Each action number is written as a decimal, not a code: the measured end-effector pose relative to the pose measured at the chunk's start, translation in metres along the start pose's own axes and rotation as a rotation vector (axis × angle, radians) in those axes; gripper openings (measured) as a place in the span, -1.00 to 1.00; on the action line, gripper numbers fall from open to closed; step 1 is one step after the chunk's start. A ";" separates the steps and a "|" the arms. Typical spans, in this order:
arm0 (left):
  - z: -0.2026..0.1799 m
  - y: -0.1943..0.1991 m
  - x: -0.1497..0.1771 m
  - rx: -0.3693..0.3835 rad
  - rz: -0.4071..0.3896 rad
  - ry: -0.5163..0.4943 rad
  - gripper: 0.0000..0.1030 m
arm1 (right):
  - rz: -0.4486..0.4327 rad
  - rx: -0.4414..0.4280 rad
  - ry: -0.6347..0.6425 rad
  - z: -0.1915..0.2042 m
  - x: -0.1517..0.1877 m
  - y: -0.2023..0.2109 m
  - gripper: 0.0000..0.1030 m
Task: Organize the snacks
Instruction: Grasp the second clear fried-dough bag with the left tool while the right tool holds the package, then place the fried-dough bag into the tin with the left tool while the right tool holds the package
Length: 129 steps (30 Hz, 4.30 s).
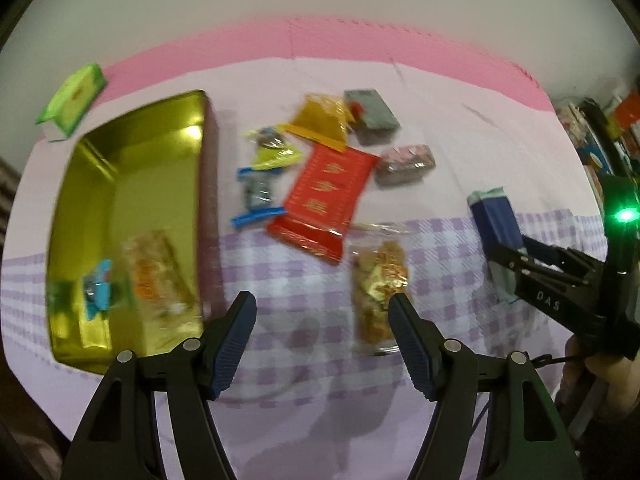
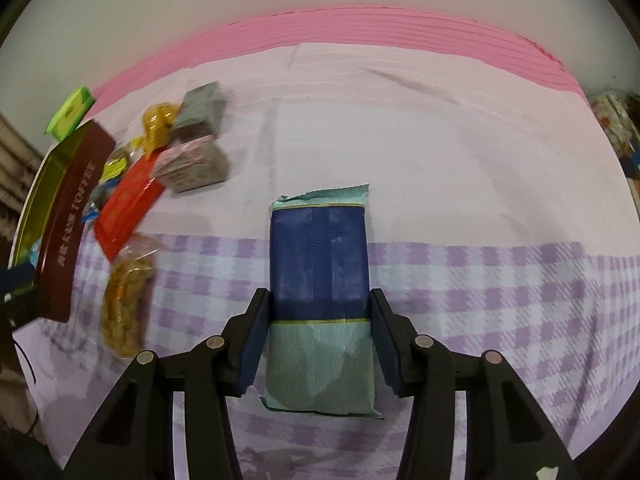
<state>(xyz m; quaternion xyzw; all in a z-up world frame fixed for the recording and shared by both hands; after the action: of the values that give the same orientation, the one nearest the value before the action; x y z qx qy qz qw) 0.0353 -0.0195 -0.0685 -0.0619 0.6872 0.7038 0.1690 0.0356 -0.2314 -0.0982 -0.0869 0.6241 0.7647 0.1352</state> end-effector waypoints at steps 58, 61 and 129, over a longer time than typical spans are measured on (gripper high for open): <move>0.012 0.015 -0.013 0.012 -0.027 0.043 -0.22 | 0.028 0.088 0.011 -0.008 0.007 -0.002 -0.07; 0.035 0.019 -0.017 -0.021 -0.039 0.069 -0.22 | 0.032 0.089 0.008 -0.008 0.006 -0.003 -0.07; 0.169 -0.032 0.013 -0.284 0.021 0.053 0.04 | 0.065 0.123 -0.035 -0.008 0.006 -0.003 -0.11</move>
<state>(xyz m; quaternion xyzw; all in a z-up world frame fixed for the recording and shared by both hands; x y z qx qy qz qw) 0.0582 0.1498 -0.0947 -0.0966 0.5853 0.7940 0.1329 0.0301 -0.2381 -0.1045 -0.0446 0.6700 0.7301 0.1263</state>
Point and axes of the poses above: each gripper's, at about its wrist camera, not at the fingertips, and y roughly against the way its jaws point, z to its left, x to its underside, the point moved 6 cm from there along -y, roughly the way its jaws point, and after that the axes turned 8 degrees about -x, right-handed, at the moved point
